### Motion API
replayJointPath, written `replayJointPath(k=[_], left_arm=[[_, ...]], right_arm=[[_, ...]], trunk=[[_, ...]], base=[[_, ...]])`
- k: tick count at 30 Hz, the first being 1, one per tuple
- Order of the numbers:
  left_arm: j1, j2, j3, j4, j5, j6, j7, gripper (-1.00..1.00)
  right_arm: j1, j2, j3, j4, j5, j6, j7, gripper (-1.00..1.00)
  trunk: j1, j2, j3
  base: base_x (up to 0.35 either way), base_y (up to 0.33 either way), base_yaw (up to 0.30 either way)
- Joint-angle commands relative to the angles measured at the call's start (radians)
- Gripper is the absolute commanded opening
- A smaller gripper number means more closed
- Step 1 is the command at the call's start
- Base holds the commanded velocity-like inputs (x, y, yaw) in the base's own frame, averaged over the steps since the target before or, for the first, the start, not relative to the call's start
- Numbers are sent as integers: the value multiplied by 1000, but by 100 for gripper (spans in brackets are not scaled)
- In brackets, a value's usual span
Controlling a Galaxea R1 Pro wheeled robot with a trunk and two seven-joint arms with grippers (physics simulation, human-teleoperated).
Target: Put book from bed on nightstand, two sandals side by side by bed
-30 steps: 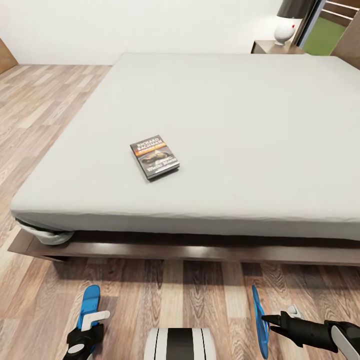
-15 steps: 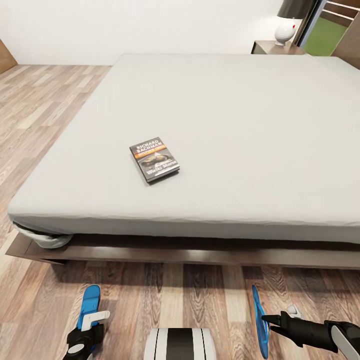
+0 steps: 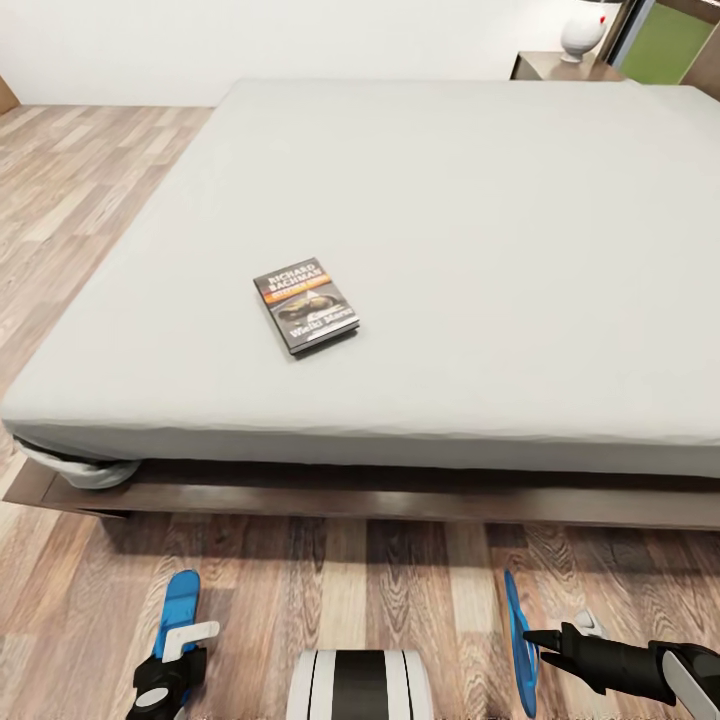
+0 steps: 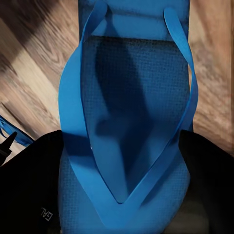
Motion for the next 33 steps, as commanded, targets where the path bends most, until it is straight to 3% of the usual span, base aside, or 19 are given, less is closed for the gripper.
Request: replayJointPath(k=[1,10,17,23,33], left_arm=[[-1,0,3,1,-4,-4,0,-100],[-1,0,3,1,-4,-4,0,-100],[-1,0,3,1,-4,-9,0,-100],[-1,1,3,25,-2,-123,0,-100],[-1,1,4,36,-2,-138,0,-100]], right_arm=[[0,0,0,0,-4,5,1,-100],[0,0,0,0,-4,5,1,-100],[0,0,0,0,-4,5,1,-100],[0,0,0,0,-4,5,1,-100],[0,0,0,0,-4,5,1,-100]], trunk=[[0,0,-5],[4,-3,-39],[4,-3,-39],[4,-3,-39],[5,-3,-47]], base=[[0,0,0],[0,0,0],[0,0,0],[0,0,0],[0,0,0]])
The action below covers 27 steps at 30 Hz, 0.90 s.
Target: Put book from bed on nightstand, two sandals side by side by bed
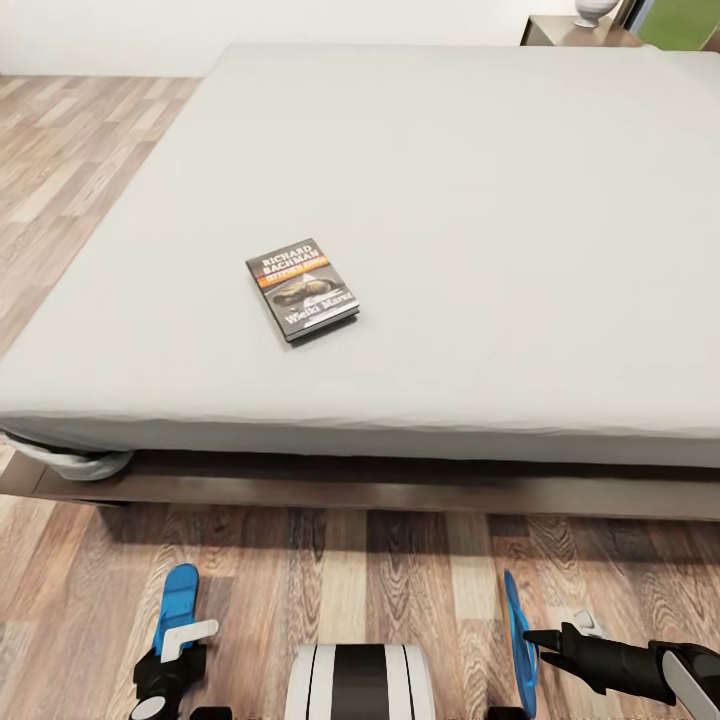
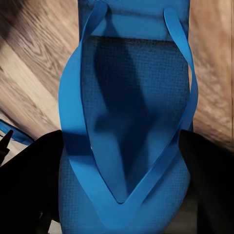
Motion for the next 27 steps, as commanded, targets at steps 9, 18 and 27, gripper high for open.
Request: replayJointPath(k=[9,18,27], left_arm=[[-1,0,3,1,-4,-3,2,-100],[-1,0,2,1,-4,-3,2,-100],[-1,0,3,1,-4,-3,2,-100]], right_arm=[[0,0,0,0,-4,5,1,-100],[0,0,0,0,-4,5,1,-100],[0,0,0,0,-4,5,1,-100]], trunk=[[4,-2,-35],[4,-3,-39],[4,-2,-35]], base=[[0,0,0],[0,0,0],[0,0,0]])
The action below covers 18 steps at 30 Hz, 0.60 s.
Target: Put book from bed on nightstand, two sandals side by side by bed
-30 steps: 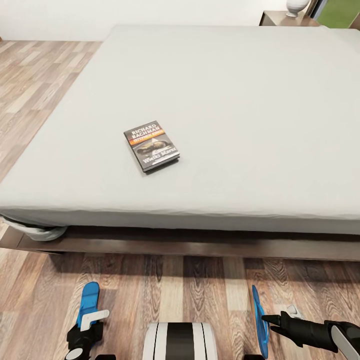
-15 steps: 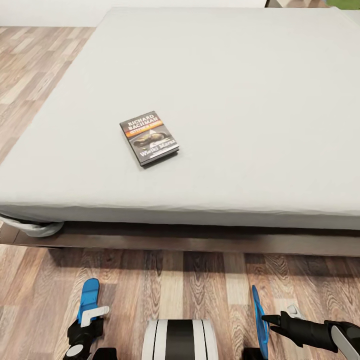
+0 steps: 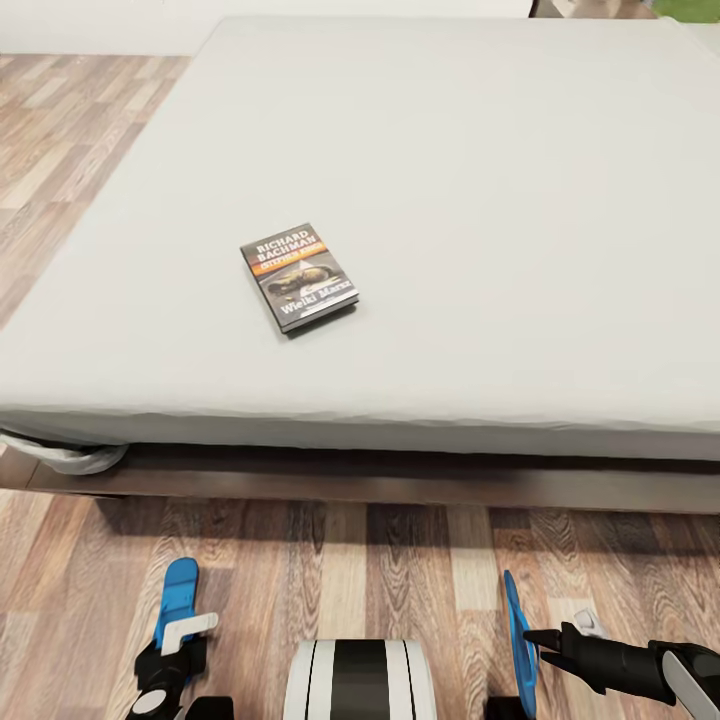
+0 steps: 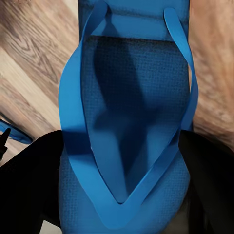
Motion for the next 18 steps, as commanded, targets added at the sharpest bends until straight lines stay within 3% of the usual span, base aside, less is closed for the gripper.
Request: replayJointPath(k=[1,12,18], left_arm=[[0,0,4,27,-3,-2,0,-100],[0,0,3,27,-2,-1,0,-100],[0,0,3,27,-2,0,0,-100]], right_arm=[[0,0,0,0,-1,4,1,-100],[0,0,0,0,-1,4,1,-100],[0,0,0,0,-1,4,1,-100]], trunk=[[0,0,3],[-1,1,11],[-4,2,34]], base=[[0,0,0],[0,0,0],[0,0,0]])
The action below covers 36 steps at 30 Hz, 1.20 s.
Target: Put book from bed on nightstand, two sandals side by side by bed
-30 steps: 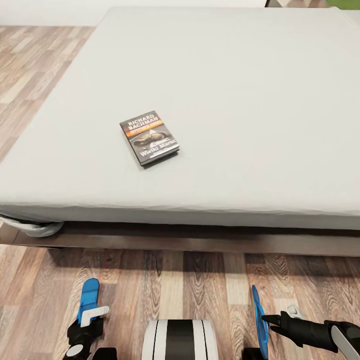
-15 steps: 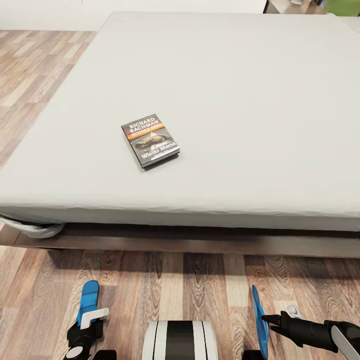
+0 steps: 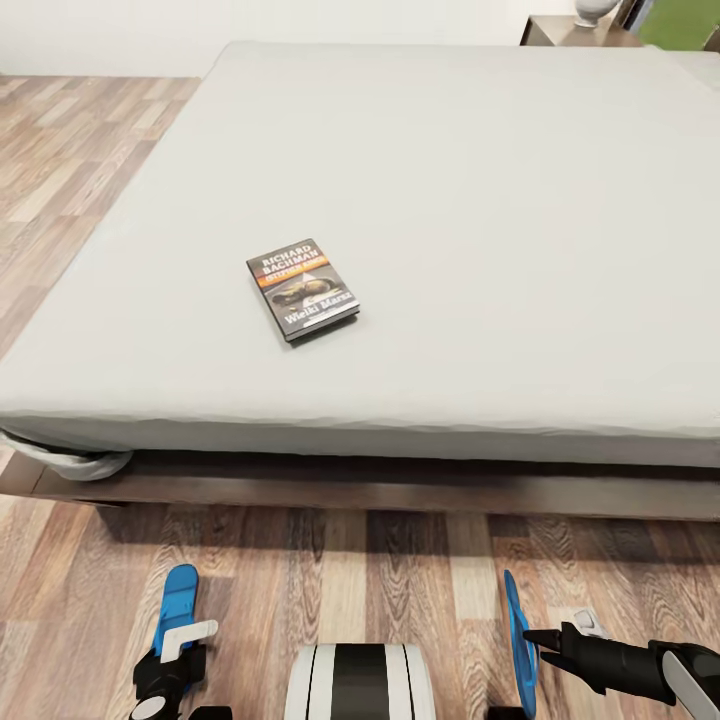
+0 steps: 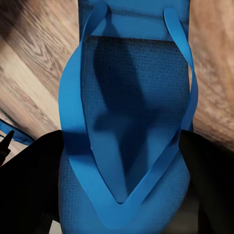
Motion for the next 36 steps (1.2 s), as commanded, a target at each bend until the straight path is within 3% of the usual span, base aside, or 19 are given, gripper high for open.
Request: replayJointPath(k=[1,7,16,25,27,29,31,36], left_arm=[[0,0,3,1,-3,-3,2,-100],[0,0,3,1,-3,-4,2,-100],[0,0,3,1,-3,-3,2,-100],[0,0,5,-1,-4,5,6,-100],[-1,3,6,-5,-4,37,7,-100],[-2,23,6,-33,-4,153,5,-100],[-3,30,6,-82,-4,225,3,-100],[-5,35,5,-149,-7,280,0,-100]], right_arm=[[0,0,0,0,-1,4,1,-100],[0,0,0,0,-1,4,1,-100],[0,-1,0,0,-1,4,1,-100],[0,0,0,0,-1,4,1,-100],[0,0,0,0,-1,4,1,-100],[0,0,0,0,-1,4,1,-100],[0,0,0,0,-1,4,1,-100],[0,0,0,0,-1,4,1,-100]], trunk=[[-1,0,3],[-1,0,3],[-5,2,38],[-5,2,38],[-5,2,38],[-5,2,38],[-5,2,38],[-5,2,38]], base=[[0,0,0],[0,0,0],[0,0,0],[0,0,0],[0,0,0],[0,0,0],[0,0,0],[0,0,0]])
